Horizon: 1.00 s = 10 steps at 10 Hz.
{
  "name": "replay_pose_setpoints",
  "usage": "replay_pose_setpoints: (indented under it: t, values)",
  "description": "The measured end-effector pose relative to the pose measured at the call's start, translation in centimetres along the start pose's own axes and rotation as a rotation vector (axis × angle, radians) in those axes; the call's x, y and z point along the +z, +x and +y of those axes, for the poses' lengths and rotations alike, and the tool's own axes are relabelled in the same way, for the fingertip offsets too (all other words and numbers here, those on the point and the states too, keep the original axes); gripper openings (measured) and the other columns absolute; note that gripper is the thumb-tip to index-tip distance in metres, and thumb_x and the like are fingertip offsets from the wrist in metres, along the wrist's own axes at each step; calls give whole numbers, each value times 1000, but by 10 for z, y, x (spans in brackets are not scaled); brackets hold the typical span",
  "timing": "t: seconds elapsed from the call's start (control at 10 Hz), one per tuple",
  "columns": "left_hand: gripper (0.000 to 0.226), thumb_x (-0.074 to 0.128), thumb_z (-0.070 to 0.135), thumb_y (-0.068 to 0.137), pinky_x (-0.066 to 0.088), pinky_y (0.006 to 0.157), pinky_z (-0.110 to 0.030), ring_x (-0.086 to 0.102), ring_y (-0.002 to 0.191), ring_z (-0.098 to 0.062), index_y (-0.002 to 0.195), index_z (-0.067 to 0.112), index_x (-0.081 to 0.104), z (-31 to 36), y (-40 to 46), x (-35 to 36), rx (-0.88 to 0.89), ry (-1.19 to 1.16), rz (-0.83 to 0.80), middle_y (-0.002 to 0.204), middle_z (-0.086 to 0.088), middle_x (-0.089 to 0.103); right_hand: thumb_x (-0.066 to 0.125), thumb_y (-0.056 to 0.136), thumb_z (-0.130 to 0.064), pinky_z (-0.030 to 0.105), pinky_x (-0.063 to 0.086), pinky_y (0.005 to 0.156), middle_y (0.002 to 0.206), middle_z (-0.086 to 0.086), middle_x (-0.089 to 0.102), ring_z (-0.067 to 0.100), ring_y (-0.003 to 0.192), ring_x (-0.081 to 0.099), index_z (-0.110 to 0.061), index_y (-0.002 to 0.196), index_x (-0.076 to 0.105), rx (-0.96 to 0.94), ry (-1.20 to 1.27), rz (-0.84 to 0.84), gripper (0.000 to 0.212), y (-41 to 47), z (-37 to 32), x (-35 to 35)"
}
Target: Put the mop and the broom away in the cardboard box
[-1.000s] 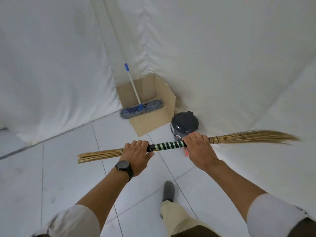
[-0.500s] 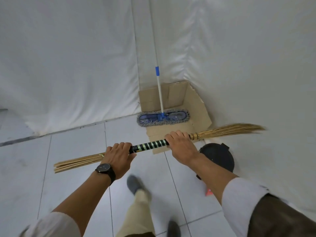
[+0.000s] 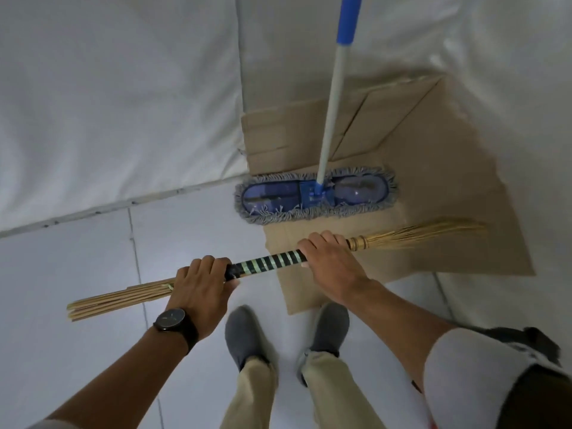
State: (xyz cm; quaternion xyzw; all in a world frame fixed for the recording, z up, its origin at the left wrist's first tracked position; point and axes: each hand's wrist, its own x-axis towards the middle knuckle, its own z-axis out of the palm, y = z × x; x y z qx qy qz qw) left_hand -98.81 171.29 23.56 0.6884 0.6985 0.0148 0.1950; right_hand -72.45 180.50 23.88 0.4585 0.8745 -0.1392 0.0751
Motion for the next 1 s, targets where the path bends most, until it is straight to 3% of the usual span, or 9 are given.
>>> replay_pose_setpoints:
  t: [0.1,0.2,0.4,0.6,0.7,0.9,1.0]
  values:
    - [21,59,38,94,36,74,-35,42,80,-17,110,24,57,-22,49,62,-2,-15,-59,94,4,54,36,86,-12,44,45,89,105,2,58,24,95,51,-20,121,57,15,2,-55,41,40,28,62]
    - [24,60,39,94,41,76,-37,45,82,-19,111,23,58,-44,107,152,0,-34,-121,95,4,53,34,79,-8,45,47,87,102,5,61,28,94,54,-17,118,62,23,19,-77,49,81,68,153]
    - [25,63,35,93,41,76,-37,46,82,-21,114,22,58,-68,169,281,-50,-46,-148,96,2,54,56,74,6,45,48,84,100,7,62,31,93,55,-14,115,65,12,47,-112,47,140,123,279]
    - [30,72,28,88,41,73,-40,45,85,-26,114,17,63,-72,213,347,-68,-25,-105,98,-6,53,47,88,-7,46,46,86,107,9,58,30,97,52,-16,118,62,26,40,-65,35,166,160,342]
    - [33,73,27,87,41,74,-42,45,86,-28,117,16,63,-67,221,356,-92,-21,-123,99,-7,54,44,90,-8,46,46,86,110,10,55,30,99,50,-17,121,61,49,20,-68,37,165,168,352]
    - [52,72,36,87,43,92,-47,50,106,-34,133,16,58,-42,215,320,-131,6,-203,115,-9,60,26,80,-9,55,42,100,125,18,52,38,113,49,-14,140,51,125,-7,-156,65,147,170,309]
    - [59,64,48,90,40,101,-48,49,119,-35,140,18,54,-23,193,233,-117,67,-189,128,-9,60,35,79,-4,53,41,106,136,20,49,40,121,48,-12,146,46,186,-13,-119,68,113,163,231]
